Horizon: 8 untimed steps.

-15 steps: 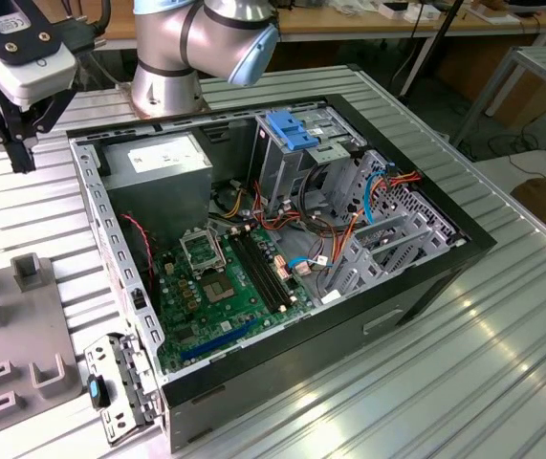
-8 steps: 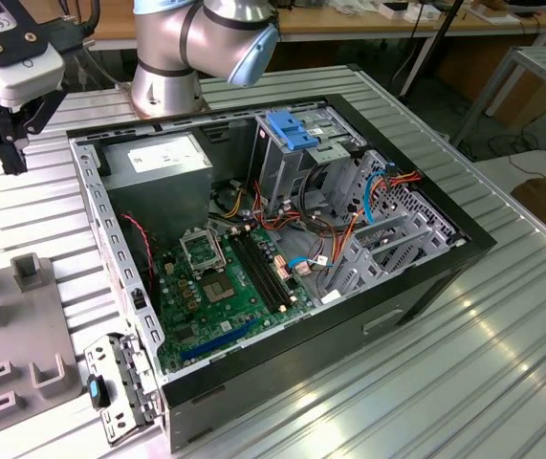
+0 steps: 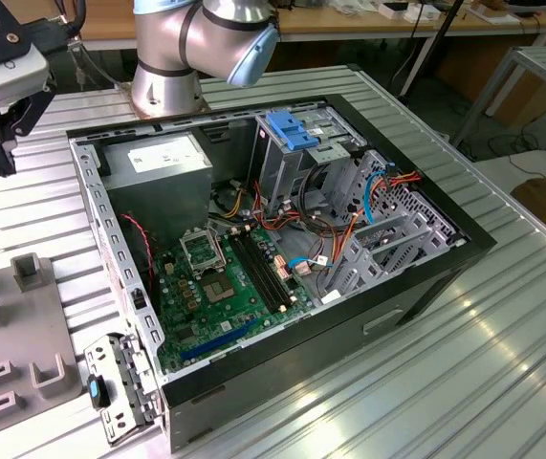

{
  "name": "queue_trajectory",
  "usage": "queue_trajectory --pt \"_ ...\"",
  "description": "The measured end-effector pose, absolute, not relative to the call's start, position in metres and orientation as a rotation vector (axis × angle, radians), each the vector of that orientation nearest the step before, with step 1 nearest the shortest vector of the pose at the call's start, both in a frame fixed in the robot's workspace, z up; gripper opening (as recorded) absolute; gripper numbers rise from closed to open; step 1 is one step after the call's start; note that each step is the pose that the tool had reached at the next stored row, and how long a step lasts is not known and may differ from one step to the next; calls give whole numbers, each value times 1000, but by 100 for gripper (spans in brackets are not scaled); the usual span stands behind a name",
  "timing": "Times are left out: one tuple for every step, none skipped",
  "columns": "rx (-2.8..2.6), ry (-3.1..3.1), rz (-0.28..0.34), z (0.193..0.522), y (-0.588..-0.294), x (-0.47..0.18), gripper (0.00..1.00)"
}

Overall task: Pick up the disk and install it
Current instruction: 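Reach for the disk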

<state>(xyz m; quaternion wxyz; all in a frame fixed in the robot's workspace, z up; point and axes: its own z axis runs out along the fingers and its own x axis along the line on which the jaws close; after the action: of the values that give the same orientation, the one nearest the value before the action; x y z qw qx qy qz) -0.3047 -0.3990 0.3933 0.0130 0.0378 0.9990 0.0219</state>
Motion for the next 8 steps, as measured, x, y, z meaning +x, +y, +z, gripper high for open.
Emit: queue_trajectory --pt "118 3113 68 393 -399 -306 11" --pt "118 3113 68 393 -399 -306 11" --pt "118 3113 68 393 -399 -308 11" --pt "118 3113 68 393 -399 -310 11" --pt "118 3113 68 393 -399 -312 11" --pt "118 3113 68 393 -399 -314 11" --pt "118 3113 68 393 -399 -315 11" --pt "118 3113 68 393 -399 -316 11"
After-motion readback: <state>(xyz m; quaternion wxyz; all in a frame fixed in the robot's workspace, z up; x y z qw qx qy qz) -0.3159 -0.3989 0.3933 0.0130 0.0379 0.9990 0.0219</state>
